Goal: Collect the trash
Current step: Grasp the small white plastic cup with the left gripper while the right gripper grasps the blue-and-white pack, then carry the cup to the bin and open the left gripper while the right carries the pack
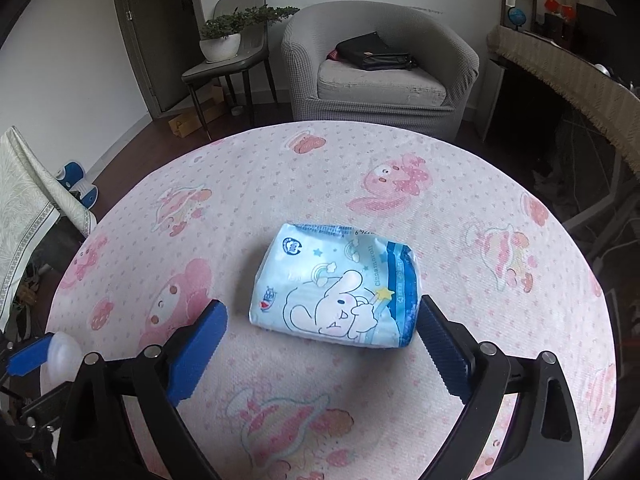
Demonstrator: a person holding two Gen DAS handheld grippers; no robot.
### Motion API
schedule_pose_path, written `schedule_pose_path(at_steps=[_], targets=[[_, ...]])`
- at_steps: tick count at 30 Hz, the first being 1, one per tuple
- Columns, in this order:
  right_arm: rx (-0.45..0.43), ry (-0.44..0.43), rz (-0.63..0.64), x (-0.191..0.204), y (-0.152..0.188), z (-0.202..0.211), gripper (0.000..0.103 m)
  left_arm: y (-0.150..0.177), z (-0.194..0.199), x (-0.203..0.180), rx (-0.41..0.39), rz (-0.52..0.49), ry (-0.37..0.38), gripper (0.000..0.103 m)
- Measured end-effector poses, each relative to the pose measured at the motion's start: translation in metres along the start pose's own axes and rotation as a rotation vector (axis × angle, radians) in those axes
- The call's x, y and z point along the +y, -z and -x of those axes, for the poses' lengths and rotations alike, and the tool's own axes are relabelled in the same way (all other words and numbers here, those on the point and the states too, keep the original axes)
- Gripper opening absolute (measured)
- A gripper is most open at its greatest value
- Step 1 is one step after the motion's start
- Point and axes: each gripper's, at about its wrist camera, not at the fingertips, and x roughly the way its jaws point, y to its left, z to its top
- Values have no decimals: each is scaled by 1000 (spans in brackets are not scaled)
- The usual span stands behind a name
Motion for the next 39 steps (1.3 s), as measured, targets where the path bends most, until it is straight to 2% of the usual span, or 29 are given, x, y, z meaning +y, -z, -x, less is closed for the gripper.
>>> schedule_pose_path(at_steps=[2, 4, 7, 16, 24, 27, 33, 39], targets=[[0, 15, 10, 3, -2, -2, 93, 2, 4, 7, -4, 6, -8, 42], [-6, 44, 26, 8, -4, -2, 78, 4, 8, 13, -7, 12, -16, 42], [-5, 26, 25, 14, -8, -3, 73, 8, 14, 26, -11, 30, -29, 42], [-15, -48, 62, 51, -16, 5, 73, 23, 29, 70, -8, 102, -73, 42], [-45, -161, 79, 96, -21, 19, 73, 41, 38, 102, -3, 149, -111, 42], [-48, -229, 76, 114, -23, 23, 73, 50, 39, 115, 1, 171, -119, 42], [-49, -302, 121, 154, -21, 30, 73, 79, 31, 147, 52, 215, -149, 42], [-16, -347, 185, 195, -11, 26, 73, 105, 19, 176, 135, 248, -176, 42]])
